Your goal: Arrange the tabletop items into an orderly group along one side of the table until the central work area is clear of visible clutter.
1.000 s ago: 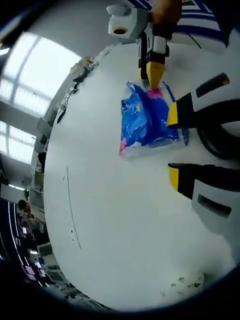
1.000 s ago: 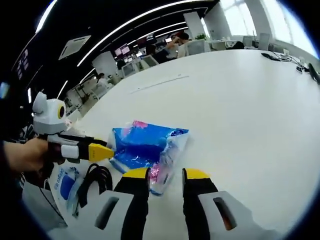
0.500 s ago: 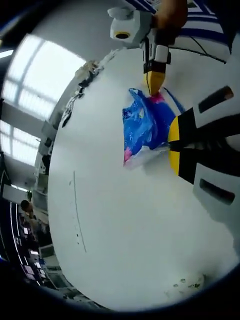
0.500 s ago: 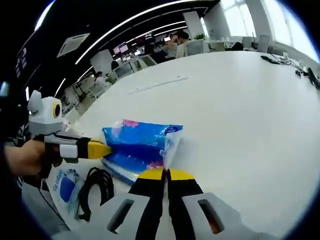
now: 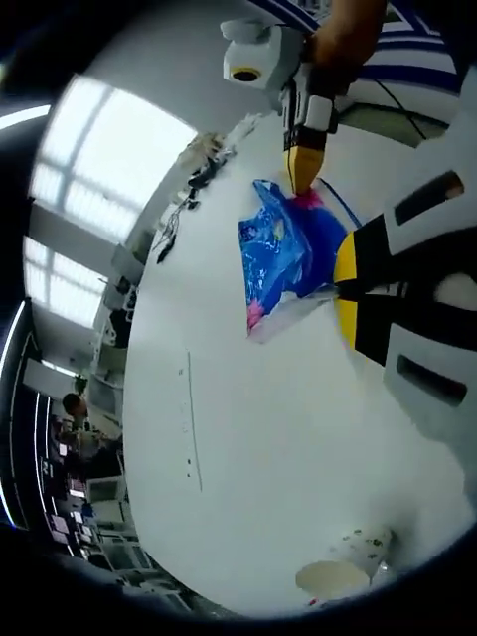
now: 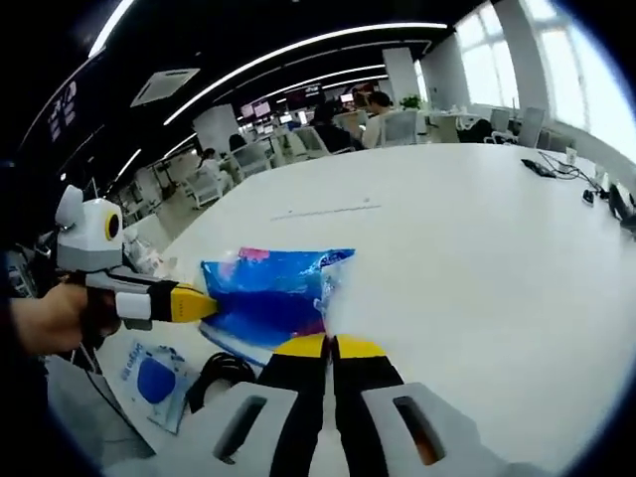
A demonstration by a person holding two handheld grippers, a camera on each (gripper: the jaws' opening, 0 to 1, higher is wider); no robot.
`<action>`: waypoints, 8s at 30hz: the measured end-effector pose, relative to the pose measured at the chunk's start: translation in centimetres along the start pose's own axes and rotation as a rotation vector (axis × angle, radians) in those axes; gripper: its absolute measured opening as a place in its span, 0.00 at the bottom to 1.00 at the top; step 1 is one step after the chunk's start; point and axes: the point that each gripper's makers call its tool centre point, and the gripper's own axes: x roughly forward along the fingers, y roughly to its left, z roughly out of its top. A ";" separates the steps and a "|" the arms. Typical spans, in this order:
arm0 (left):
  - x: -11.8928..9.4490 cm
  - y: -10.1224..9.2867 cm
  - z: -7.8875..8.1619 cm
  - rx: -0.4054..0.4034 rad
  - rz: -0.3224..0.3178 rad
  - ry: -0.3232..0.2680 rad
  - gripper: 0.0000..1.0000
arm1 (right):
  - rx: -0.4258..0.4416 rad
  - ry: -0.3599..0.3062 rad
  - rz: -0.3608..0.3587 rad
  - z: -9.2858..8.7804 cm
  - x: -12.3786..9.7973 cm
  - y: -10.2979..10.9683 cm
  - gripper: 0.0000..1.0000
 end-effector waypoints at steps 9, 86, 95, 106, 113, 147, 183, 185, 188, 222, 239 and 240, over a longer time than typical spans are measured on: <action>1.4 -2.2 1.7 0.018 0.075 -0.028 0.00 | -0.044 0.000 0.061 1.9 -0.7 -2.6 0.00; 14.3 0.1 -1.4 -0.122 0.231 0.087 0.49 | -0.151 0.190 0.119 -3.1 9.0 -11.7 0.33; 11.5 1.2 -1.0 -0.112 0.266 0.018 0.84 | -0.155 0.082 0.110 -2.0 7.2 -11.1 0.66; 7.2 2.0 -0.1 -0.090 0.238 -0.084 0.96 | -0.144 0.020 0.094 -0.5 5.5 -9.5 0.83; 4.2 1.8 0.0 -0.068 0.231 -0.103 0.96 | -0.162 0.002 0.112 -0.2 4.7 -7.0 0.82; -4.3 5.5 -3.0 -0.076 0.241 -0.110 0.90 | -0.194 -0.022 0.152 -0.7 3.2 1.3 0.74; -16.2 12.9 -10.4 -0.212 0.381 -0.117 0.84 | -0.203 0.080 0.389 -6.5 3.7 15.1 0.69; -16.9 13.3 -11.0 -0.219 0.388 -0.111 0.84 | -0.205 0.091 0.394 -7.1 3.6 15.9 0.68; -17.8 13.9 -12.1 -0.226 0.391 -0.093 0.83 | -0.200 0.098 0.398 -7.9 3.5 16.8 0.67; -18.9 15.2 -17.4 -0.423 0.274 0.002 0.68 | -0.147 0.258 0.383 -14.5 3.0 20.8 0.40; -19.3 15.3 -19.3 -0.409 0.312 0.068 0.17 | -0.221 0.284 0.318 -14.8 3.8 19.5 0.00; -19.6 15.7 -19.5 -0.383 0.331 0.083 0.06 | -0.219 0.277 0.313 -14.5 3.8 19.4 0.00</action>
